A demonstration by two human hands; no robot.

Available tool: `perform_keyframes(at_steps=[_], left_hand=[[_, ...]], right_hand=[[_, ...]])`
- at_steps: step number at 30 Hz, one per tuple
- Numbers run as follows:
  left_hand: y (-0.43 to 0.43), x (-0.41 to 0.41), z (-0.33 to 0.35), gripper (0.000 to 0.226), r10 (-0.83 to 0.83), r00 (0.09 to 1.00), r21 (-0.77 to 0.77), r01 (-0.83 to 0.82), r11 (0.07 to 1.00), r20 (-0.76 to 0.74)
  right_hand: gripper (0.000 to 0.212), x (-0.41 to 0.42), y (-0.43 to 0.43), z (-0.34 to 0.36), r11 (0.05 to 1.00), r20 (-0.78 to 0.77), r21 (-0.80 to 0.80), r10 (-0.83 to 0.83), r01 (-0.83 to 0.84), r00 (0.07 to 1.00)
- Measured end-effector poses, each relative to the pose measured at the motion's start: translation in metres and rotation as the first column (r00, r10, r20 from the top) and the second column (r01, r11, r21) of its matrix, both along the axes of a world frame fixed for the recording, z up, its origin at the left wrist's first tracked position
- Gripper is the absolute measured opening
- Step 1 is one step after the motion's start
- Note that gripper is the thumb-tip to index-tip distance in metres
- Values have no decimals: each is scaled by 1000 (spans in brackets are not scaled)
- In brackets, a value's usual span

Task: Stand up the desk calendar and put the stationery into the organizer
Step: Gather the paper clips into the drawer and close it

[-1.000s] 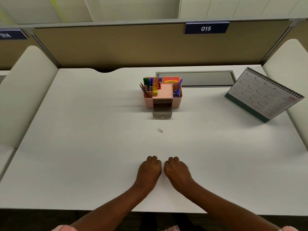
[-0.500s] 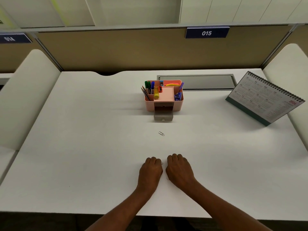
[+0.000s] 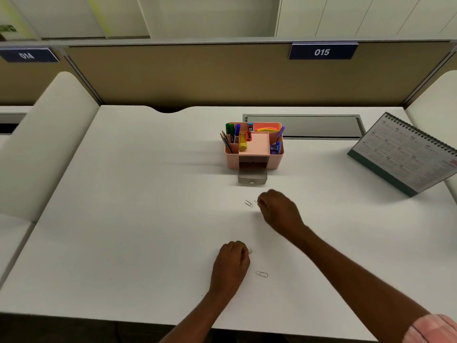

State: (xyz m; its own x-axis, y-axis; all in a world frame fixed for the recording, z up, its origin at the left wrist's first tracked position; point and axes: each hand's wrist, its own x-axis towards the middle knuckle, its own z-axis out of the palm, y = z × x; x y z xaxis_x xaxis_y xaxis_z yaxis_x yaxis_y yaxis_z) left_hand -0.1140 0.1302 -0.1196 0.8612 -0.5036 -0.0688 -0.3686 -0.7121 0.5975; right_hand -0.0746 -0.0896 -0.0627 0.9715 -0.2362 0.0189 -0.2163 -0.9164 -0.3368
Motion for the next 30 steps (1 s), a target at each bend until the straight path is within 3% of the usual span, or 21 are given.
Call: perform_keyframes(at_steps=[5,9,16,19,21,30], left_hand=[[0,11,1,10,-17,997,-30,15,999,-69],[2,17,-2,17,-50,994,-62,45,997,-98],[2,18,-2,18,-23,993,-91,13,996,-113],[3,18,-2,17,-20,994,-95,9,995,-110],[3,18,-2,14,-20,994,-91,10,996,-108],[4,20,2,11,-6,990,-88,-7,996,-142]], right_hand=[[9,64,-19,27,996,58,-91,-4,10,998],[11,99,-29,28,982,-54,-189,13,-23,998],[36,129,-33,22,941,-284,-318,19,-113,959],[31,132,-34,21,941,-330,-316,8,-119,944],[16,134,-34,17,950,-315,-294,3,-101,949],[8,114,-34,9,981,-130,-194,-24,-2,991]])
